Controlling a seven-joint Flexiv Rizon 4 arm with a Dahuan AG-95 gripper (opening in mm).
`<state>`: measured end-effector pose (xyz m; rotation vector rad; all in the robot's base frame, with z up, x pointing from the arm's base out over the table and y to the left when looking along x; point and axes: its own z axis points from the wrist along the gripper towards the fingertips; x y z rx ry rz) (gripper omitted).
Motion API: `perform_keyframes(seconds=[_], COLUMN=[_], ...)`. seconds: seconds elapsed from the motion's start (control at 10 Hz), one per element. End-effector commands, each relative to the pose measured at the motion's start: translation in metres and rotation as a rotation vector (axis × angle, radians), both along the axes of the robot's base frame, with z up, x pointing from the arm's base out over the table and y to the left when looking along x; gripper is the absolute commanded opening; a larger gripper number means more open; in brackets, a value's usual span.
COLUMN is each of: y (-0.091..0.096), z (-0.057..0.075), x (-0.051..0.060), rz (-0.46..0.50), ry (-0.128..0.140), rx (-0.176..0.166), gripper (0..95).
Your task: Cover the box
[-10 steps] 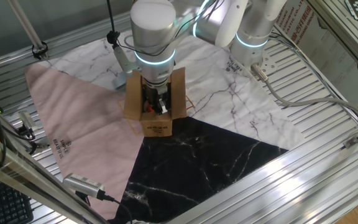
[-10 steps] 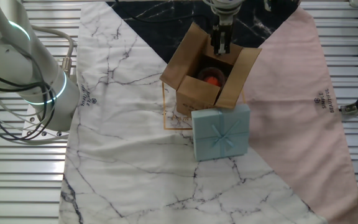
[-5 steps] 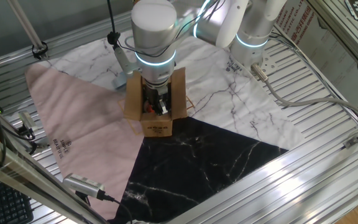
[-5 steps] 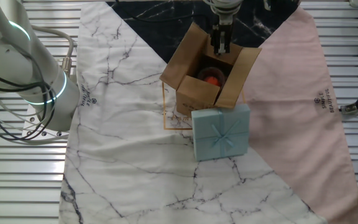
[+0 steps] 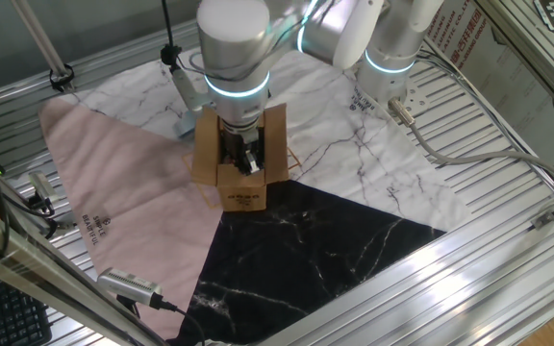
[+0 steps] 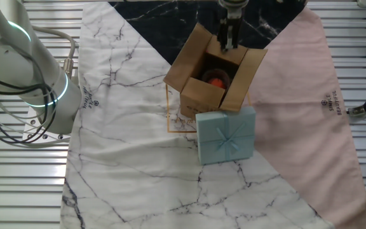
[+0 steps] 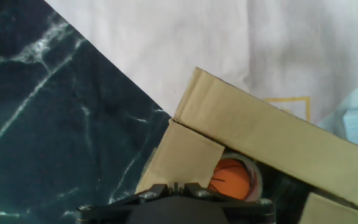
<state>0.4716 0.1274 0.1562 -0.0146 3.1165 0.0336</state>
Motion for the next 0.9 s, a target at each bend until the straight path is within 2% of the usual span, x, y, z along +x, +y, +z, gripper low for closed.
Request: perform_keyframes(seconds=[0.1,0.3,0.6,0.9], y=[0.000,-0.002,-0.027,-0.039], z=[0.009,0.023,0.038,0.044], x=[-0.003,-0.006,-0.007,-0.009], rz=[0.024,0.057,0.148,0.175], ry=[0.000,0.004,0.009,0.011], rx=[0.002,0.003,0.010,0.005], gripper=[0.0,0.0,0.0,0.0])
